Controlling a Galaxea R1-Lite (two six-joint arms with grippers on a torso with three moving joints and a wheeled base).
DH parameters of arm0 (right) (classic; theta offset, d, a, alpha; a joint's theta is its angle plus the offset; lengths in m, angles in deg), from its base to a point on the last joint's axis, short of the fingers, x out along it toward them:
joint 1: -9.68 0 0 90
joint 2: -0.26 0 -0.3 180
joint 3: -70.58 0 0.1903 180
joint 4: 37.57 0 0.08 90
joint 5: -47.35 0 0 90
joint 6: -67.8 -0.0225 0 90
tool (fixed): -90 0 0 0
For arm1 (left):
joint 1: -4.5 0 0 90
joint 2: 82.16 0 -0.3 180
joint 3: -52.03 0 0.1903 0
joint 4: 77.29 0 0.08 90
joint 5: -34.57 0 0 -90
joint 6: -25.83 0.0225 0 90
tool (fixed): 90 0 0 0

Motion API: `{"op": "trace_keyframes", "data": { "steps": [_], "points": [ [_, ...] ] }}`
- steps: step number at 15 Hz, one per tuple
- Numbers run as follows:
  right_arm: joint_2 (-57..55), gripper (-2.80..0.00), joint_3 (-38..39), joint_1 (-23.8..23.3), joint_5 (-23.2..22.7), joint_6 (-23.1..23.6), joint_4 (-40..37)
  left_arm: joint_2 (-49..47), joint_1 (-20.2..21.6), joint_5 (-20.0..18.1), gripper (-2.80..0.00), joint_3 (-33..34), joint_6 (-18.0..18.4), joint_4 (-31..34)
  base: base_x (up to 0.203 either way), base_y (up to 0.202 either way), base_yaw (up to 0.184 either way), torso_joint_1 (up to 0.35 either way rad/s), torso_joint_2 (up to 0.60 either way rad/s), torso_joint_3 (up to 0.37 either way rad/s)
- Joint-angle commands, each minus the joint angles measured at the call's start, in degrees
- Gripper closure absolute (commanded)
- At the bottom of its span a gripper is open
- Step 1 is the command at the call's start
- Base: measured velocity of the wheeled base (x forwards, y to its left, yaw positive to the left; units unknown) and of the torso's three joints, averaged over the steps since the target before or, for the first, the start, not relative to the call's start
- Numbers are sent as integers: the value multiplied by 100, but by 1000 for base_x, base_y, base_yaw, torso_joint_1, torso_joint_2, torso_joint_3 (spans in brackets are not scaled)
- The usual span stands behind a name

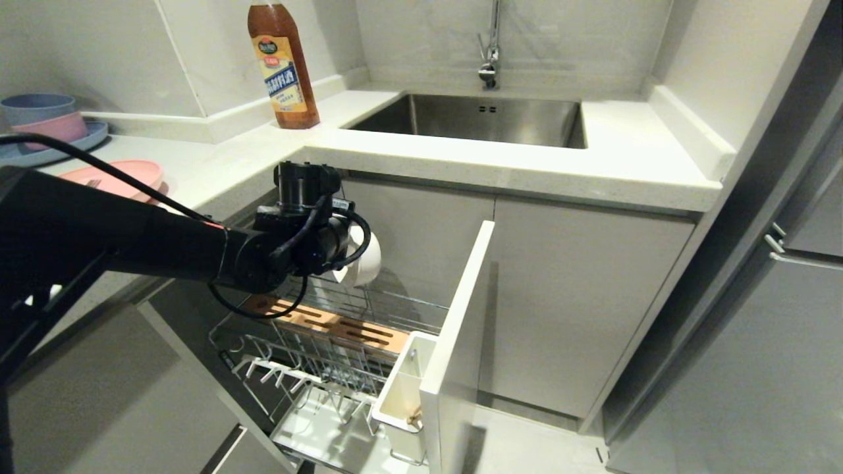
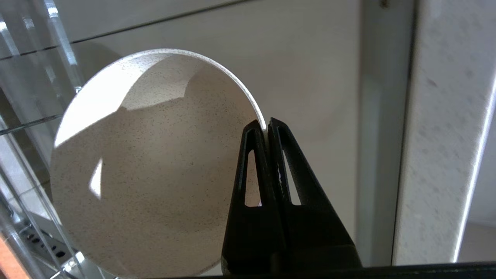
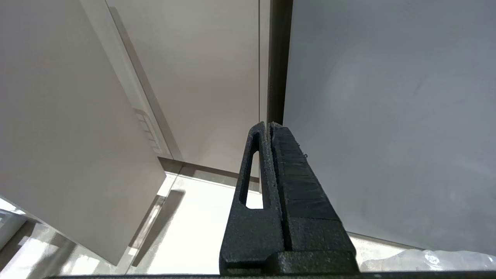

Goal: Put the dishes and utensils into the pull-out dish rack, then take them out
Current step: Pick up the bowl and place it in the cupboard

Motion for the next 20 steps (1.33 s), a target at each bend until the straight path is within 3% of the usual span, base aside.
{"op": "trace_keyframes", "data": {
  "steps": [1, 5, 7, 12, 20],
  "points": [
    [0, 0, 12, -1, 0, 2, -2, 14, 26, 23, 0, 83, -100, -14, 0, 0, 0, 0, 0, 0],
    [0, 0, 12, 3, 0, -1, 3, -21, 128, 14, 0, 271, -362, -19, 0, 0, 0, 0, 0, 0],
    [0, 0, 14, -1, 0, 3, 3, -43, 148, 16, 0, 417, -673, -45, 0, 0, 0, 0, 0, 0],
    [0, 0, 14, -2, 0, 0, 2, -176, 161, 21, 0, 1046, -721, -1752, 0, 0, 0, 0, 0, 0],
    [0, 0, 9, -4, 0, 2, -2, -364, 158, 111, 0, 1355, -922, -2390, 0, 0, 0, 0, 0, 0]
  ]
}}
